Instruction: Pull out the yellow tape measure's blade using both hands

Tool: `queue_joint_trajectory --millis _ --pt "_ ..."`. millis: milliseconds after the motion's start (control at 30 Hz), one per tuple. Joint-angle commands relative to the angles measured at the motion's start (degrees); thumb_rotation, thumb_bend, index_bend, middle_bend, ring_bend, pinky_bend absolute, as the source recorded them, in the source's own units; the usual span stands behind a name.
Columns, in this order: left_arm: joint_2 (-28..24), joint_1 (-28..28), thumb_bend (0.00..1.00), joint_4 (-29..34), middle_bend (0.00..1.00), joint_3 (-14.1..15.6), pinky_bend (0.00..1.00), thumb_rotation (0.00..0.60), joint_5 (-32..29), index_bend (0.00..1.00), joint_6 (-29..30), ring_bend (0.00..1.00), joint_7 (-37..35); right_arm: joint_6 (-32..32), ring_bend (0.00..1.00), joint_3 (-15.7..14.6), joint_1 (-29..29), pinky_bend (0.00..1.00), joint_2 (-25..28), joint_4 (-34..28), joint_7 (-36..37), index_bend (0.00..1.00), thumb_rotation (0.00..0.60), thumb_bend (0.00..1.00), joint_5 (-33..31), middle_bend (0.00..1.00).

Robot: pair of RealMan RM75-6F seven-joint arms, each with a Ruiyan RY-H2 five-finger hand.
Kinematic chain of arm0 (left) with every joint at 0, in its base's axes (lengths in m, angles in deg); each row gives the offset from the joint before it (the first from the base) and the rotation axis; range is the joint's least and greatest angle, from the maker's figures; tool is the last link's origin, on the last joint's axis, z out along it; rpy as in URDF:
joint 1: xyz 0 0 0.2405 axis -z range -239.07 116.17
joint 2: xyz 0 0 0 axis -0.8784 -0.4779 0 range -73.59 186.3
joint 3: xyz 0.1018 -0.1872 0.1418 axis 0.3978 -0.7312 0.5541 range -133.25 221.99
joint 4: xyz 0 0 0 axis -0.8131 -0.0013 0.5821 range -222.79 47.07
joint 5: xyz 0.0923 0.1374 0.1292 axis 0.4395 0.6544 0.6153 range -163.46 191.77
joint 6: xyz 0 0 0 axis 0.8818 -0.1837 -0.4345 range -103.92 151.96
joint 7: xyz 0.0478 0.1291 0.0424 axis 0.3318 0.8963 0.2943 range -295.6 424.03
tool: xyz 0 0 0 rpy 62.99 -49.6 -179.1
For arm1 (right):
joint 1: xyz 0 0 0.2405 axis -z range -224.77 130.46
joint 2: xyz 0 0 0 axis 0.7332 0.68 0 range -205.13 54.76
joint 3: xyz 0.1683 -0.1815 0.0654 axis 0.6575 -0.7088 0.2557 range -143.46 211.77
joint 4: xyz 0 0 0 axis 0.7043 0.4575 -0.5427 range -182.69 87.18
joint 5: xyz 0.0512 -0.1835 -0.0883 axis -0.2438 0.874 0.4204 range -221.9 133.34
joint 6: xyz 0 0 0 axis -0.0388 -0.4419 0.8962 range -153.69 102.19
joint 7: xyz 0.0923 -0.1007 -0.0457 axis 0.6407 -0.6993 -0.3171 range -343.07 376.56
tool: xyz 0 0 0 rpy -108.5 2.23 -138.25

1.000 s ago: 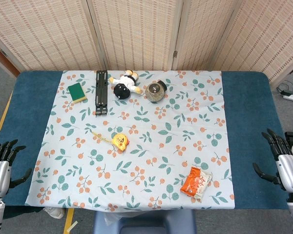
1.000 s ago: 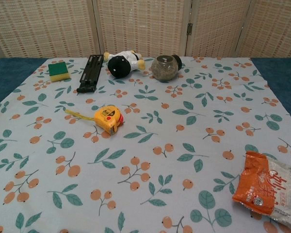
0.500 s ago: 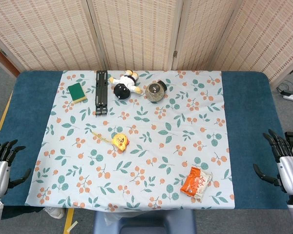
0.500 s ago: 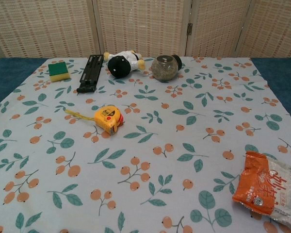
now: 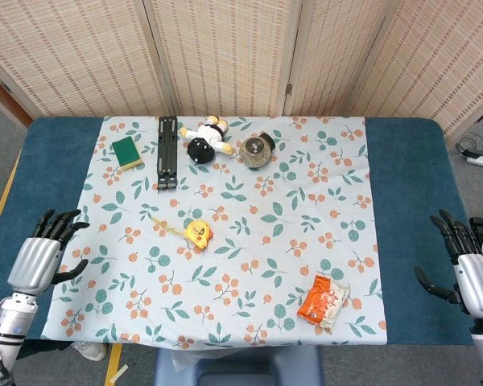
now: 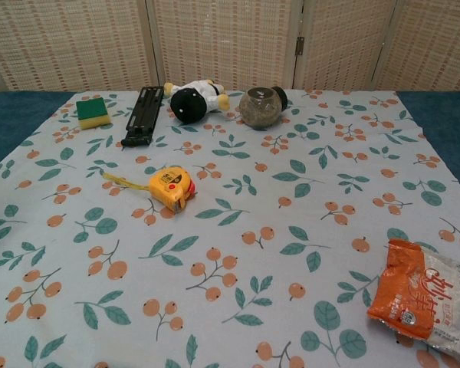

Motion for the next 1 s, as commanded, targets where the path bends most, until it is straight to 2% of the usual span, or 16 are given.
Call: queue_joint_trajectory --millis 33,200,400,700,1000 --pt "1.38 6.22 0.32 -3.35 0.16 -0.53 0.00 0.600 2.81 0.26 -7.45 0.15 -0.86 0.38 0.00 0.14 -0.22 0.00 0.09 -0.36 -0.37 0.00 0.600 0.39 -0.16 0.00" --pt "4.31 13.36 0.33 -7.17 0.16 -0.48 0.00 0.600 4.64 0.21 -16.22 0.11 -4.10 0.80 0.00 0.27 -0.35 0.00 0.15 -0.84 -1.08 0.00 0.600 0.39 -0.55 0.00" --pt "9.73 20.35 0.34 -14.18 0.16 -0.82 0.00 0.600 4.95 0.20 -23.57 0.09 -8.72 0.98 0.00 0.45 -0.28 0.00 0.30 -1.20 -1.62 0.00 0.600 0.39 -1.18 0.00" --pt "17.86 27.21 0.34 -24.88 0.15 -0.23 0.00 0.600 4.74 0.20 -29.52 0.09 -11.04 1.21 0.00 0.85 -0.01 0.00 0.45 -1.23 -1.76 0.00 0.600 0.39 -2.67 0.00" --pt "22.82 32.42 0.34 -30.69 0.13 0.29 0.00 0.600 3.17 0.16 -34.93 0.09 -11.96 2.05 0.00 1.11 -0.27 0.00 0.24 -1.26 -2.16 0.00 0.600 0.39 -3.40 0.00"
